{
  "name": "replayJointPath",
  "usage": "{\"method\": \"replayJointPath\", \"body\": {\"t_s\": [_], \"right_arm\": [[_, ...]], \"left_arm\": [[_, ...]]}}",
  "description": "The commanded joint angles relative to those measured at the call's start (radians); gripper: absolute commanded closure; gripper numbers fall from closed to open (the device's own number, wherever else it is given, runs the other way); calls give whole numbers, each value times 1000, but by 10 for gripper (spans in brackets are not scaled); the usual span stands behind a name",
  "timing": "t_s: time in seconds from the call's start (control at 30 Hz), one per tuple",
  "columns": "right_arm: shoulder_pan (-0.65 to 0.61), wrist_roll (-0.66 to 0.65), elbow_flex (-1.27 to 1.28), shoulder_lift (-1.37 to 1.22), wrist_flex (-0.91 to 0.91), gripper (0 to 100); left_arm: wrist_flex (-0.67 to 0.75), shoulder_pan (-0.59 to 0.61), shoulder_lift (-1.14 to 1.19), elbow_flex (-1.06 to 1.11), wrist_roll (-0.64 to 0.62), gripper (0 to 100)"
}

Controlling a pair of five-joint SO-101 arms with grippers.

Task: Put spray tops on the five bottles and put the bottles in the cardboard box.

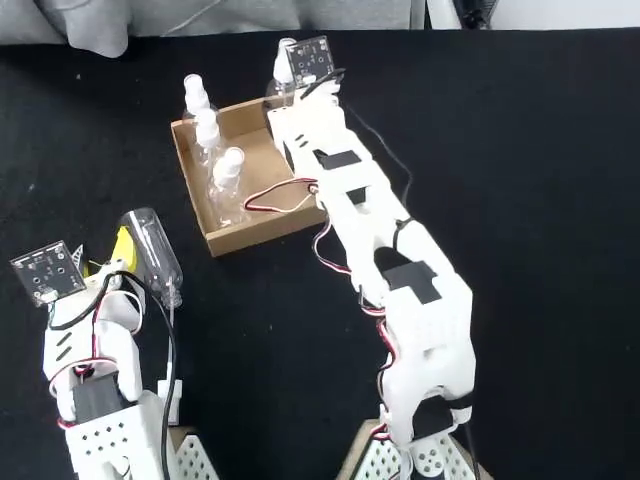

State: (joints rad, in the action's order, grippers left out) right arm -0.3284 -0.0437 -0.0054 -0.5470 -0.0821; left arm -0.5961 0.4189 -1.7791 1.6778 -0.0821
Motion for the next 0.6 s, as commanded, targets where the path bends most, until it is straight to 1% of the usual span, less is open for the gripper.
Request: {"method": "replayJointPath", "body": {"t_s": [0.0,0.3,0.43,0.57], "right_arm": [[-21,-3,2,10,29,841],[-21,-3,8,10,23,721],[-32,-3,1,16,-31,708],[-44,-5,2,18,-32,708]], "left_arm": [[21,4,-8,24,11,802],[21,4,-8,24,11,802],[21,4,-8,24,11,802],[21,4,-8,24,11,802]]}}
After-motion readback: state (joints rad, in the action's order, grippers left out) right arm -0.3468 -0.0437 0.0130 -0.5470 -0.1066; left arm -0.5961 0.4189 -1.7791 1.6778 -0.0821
